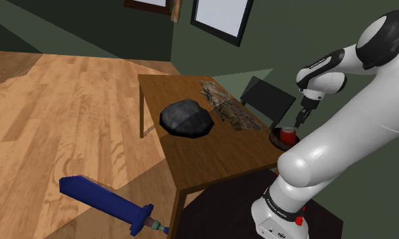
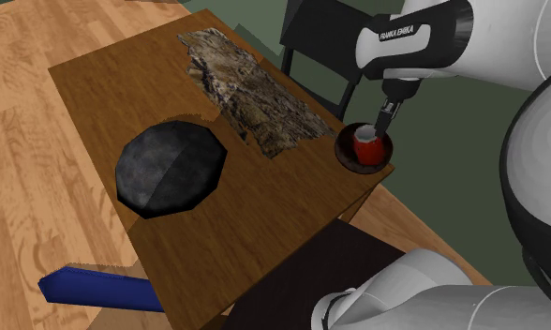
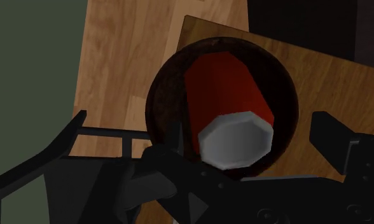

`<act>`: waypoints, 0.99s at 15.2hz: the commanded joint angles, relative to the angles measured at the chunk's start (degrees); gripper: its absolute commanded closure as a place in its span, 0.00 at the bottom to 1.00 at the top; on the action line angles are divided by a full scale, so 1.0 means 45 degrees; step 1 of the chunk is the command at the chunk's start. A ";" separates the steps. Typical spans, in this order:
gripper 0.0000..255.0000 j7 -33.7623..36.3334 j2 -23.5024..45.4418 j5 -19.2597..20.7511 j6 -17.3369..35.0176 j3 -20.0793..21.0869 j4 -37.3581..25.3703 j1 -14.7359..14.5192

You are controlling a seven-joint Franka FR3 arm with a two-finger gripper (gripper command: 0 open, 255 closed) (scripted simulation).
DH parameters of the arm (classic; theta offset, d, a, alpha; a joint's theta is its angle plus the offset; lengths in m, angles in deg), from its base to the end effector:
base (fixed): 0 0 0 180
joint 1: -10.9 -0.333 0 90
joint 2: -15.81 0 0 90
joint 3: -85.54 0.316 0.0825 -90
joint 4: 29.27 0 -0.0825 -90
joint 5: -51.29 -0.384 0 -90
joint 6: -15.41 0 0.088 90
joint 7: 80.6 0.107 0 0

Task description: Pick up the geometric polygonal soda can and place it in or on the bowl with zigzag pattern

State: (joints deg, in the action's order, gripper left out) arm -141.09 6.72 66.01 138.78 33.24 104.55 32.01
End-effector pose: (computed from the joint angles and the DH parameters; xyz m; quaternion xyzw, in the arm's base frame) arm 0.1266 -0.4668 0.3681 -0.9979 0.0320 0.0530 0.0178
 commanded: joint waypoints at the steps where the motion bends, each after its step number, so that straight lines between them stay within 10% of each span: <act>1: 0.00 0.0000 -0.0001 0.0000 0.0000 0.0000 -0.0001 0.0000; 15: 0.00 0.0416 -0.0941 0.0427 -0.1813 0.0554 -0.1047 0.0074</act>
State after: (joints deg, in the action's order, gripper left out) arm -139.22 2.48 67.94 130.65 35.73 99.86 32.34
